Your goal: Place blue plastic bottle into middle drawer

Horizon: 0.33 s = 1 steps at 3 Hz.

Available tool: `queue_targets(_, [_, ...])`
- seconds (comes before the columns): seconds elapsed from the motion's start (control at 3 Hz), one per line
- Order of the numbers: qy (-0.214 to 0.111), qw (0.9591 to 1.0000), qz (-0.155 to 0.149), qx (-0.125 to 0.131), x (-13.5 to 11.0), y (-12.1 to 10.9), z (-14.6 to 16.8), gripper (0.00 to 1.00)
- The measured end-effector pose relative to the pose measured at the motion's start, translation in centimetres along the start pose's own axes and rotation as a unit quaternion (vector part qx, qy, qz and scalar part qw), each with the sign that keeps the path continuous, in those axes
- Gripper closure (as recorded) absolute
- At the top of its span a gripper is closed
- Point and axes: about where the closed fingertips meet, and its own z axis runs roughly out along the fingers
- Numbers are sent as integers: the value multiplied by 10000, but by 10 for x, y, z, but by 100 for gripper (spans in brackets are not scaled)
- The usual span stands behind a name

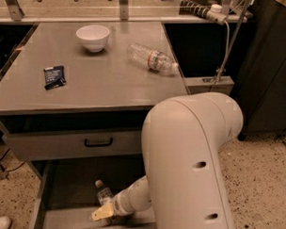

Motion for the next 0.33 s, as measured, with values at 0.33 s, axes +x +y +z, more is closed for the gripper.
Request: queue_targets(0.33, [0,10000,0,0,0,0,0,0])
